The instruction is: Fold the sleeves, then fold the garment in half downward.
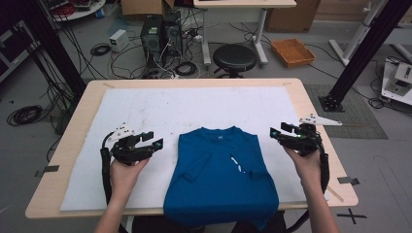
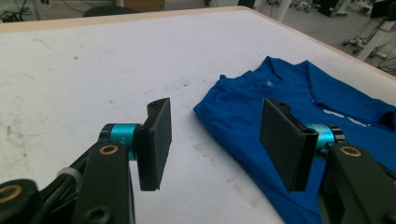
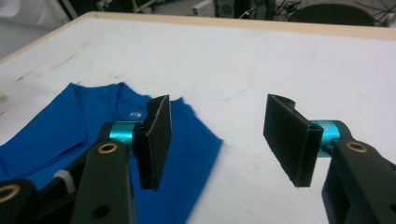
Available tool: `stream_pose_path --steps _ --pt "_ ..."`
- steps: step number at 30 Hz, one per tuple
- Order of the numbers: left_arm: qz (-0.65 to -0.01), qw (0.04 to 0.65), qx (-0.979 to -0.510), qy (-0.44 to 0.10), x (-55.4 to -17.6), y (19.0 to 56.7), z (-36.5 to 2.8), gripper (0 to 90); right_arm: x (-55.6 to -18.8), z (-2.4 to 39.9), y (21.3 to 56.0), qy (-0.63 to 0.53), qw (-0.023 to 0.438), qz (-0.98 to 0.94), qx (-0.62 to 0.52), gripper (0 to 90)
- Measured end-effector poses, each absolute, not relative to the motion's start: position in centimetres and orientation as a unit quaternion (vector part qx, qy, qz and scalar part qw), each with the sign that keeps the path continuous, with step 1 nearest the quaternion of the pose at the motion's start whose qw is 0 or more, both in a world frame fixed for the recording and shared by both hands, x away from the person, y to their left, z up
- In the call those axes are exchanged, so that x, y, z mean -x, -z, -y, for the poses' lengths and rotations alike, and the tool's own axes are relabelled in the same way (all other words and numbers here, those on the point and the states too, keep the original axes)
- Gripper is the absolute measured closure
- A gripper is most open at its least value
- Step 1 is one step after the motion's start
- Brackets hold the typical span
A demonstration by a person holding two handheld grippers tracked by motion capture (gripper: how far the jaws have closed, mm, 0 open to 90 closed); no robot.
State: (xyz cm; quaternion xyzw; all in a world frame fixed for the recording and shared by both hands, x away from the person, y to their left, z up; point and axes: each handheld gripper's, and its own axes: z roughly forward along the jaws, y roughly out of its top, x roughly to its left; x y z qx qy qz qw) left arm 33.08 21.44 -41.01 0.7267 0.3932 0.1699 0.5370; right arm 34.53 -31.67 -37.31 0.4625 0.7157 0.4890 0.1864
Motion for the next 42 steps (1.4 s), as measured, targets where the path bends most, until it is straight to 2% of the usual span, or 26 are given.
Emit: stream_pose_path --steps 3,18,30,38,42 --pt "-0.390 0.526 -0.733 -0.184 -33.0 41.1 -21.3 42.4 -34.7 33.5 37.3 -0.503 0.193 -0.692 -0.479 32.2" --pt "-0.384 0.525 -0.737 -0.182 -32.5 41.0 -21.2 41.3 -34.8 33.9 37.1 -0.511 0.198 -0.682 -0.483 32.5" --pt "-0.420 0.503 -0.743 -0.134 -34.9 41.5 -19.6 45.9 -36.6 33.3 39.1 -0.485 0.184 -0.695 -0.497 46.3" --pt "-0.434 0.484 -0.756 -0.079 -38.4 42.5 -16.5 51.2 -39.1 30.0 41.4 -0.436 0.164 -0.737 -0.489 54.0" --pt "-0.438 0.466 -0.766 -0.070 -39.6 42.9 -15.3 52.5 -39.9 28.6 41.9 -0.426 0.164 -0.751 -0.477 57.2"
